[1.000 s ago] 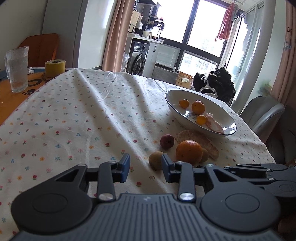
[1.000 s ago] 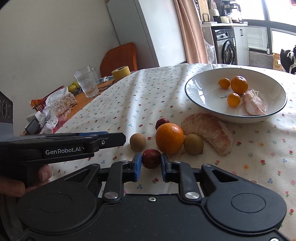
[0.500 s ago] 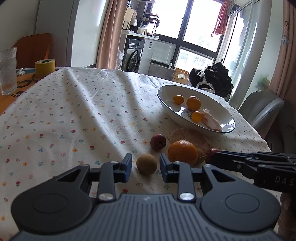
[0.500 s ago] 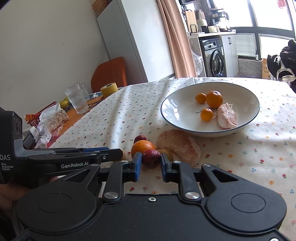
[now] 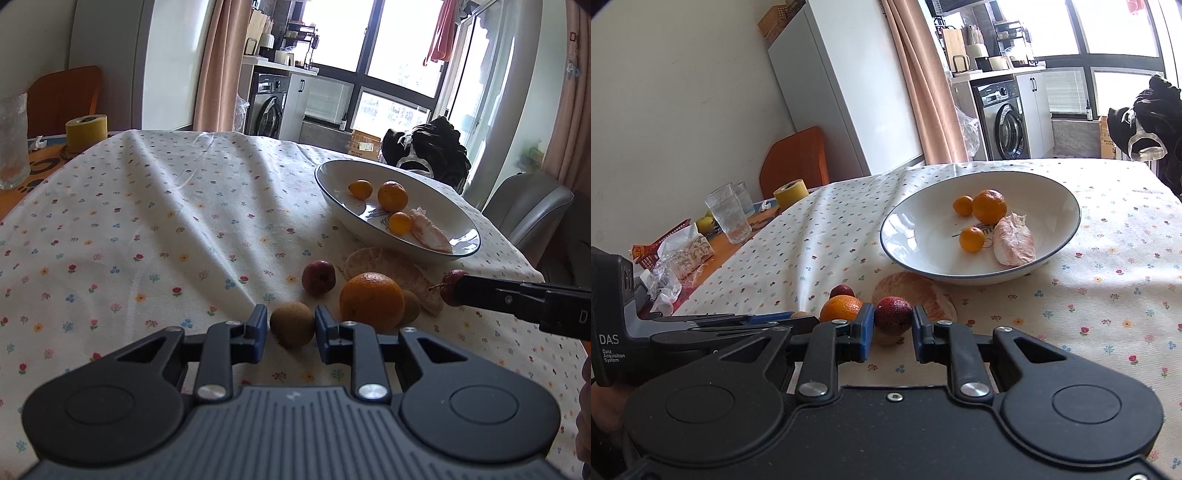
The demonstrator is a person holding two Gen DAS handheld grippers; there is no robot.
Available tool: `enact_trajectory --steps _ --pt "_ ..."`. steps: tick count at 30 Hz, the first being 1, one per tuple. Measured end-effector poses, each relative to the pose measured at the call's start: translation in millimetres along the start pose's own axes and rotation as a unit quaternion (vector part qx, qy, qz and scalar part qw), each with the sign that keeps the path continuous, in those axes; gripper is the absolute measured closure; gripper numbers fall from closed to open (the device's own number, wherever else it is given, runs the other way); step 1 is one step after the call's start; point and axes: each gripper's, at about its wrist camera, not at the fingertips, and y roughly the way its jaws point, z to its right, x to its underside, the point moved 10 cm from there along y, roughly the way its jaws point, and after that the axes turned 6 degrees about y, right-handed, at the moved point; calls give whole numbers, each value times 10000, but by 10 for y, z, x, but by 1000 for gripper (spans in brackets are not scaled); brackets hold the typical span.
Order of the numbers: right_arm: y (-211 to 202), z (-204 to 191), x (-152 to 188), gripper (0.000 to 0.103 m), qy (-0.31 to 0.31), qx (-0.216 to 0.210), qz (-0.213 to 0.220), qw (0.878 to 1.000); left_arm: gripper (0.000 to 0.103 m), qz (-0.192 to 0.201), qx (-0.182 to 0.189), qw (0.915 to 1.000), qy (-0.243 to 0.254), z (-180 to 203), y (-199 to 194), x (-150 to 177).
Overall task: Organize fruits
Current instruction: 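Grasp a brown kiwi with the left tool while the right tool grasps a dark red plum, then carry the kiwi and plum into the white bowl and open both tools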
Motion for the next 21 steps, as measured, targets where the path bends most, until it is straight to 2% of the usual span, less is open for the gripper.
enact_trajectory --steps 9,21 --pt "-6 24 -42 83 -8 34 42 10000 79 63 2 10000 -77 -11 -65 -40" --pt "-27 61 -204 83 -75 80 215 9997 79 403 6 9992 -42 54 -239 -302"
